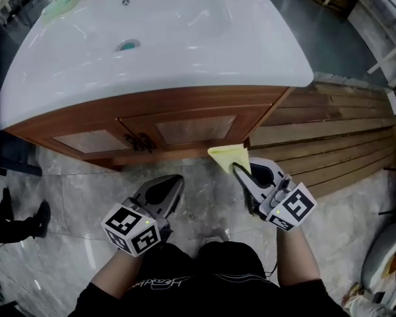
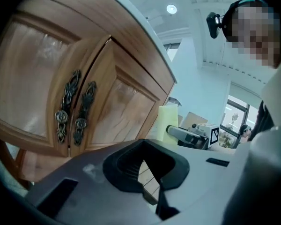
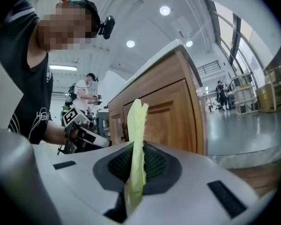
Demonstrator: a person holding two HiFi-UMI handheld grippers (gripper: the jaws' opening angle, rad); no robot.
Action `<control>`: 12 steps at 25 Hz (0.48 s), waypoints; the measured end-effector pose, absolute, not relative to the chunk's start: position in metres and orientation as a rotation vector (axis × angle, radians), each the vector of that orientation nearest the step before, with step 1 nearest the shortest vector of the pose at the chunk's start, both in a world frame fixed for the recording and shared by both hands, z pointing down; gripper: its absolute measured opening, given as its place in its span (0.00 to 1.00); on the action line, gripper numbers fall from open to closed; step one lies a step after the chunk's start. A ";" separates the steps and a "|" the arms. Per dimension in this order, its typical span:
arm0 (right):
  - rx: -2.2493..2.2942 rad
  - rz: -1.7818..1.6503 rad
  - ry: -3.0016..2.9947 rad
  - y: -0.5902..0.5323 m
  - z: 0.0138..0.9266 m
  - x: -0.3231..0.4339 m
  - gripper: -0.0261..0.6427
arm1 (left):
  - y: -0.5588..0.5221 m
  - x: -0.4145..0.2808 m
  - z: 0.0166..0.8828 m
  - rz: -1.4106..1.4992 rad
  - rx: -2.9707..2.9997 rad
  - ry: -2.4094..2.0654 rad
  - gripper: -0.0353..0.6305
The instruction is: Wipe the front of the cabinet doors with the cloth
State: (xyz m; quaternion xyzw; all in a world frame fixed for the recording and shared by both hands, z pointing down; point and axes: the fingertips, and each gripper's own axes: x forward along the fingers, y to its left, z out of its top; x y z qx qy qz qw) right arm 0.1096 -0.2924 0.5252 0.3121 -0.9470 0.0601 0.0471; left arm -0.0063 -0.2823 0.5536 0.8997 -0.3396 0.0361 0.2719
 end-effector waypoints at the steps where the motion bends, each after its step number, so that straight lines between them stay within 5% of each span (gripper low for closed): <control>1: 0.880 0.199 -2.881 -0.287 0.515 0.104 0.10 | -0.281 -0.010 0.541 0.114 2.419 -0.913 0.06; 12: 0.741 0.219 -2.705 -0.202 0.290 0.058 0.10 | -0.223 -0.035 0.296 0.173 2.446 -0.843 0.06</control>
